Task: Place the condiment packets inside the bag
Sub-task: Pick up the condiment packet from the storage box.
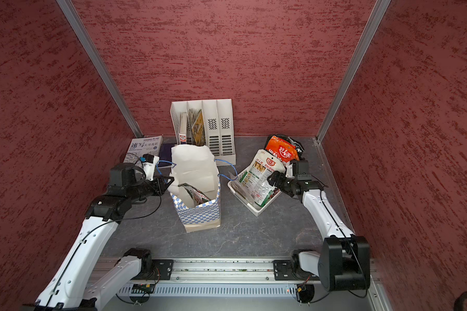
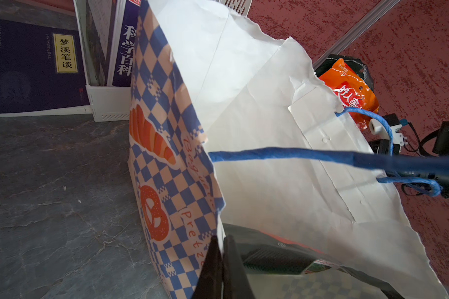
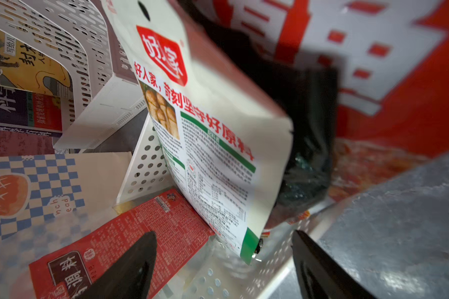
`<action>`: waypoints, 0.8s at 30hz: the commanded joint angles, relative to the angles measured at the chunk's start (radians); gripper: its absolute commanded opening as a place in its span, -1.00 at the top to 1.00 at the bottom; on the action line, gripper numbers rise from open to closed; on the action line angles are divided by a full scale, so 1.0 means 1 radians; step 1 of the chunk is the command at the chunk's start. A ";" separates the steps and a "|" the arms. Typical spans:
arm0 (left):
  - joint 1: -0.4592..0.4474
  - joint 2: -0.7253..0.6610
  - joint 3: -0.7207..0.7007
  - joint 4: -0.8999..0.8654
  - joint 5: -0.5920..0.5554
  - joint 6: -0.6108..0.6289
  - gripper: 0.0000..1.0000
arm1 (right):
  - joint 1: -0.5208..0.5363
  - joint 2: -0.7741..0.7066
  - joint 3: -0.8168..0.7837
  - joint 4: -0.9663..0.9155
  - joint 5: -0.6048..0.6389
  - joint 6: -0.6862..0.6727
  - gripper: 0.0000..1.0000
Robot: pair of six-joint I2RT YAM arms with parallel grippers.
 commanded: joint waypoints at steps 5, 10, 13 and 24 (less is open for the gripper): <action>-0.012 -0.001 0.013 0.007 -0.004 0.019 1.00 | -0.021 0.086 0.002 0.196 -0.021 0.037 -0.72; -0.014 -0.006 0.018 -0.005 -0.010 0.025 1.00 | -0.030 0.137 -0.032 0.334 -0.064 0.042 -0.69; -0.014 -0.010 0.018 -0.009 -0.013 0.027 1.00 | -0.030 0.142 -0.106 0.602 -0.223 0.065 -0.64; -0.018 -0.010 0.019 -0.009 -0.016 0.034 1.00 | -0.030 0.300 -0.157 0.885 -0.319 0.054 0.22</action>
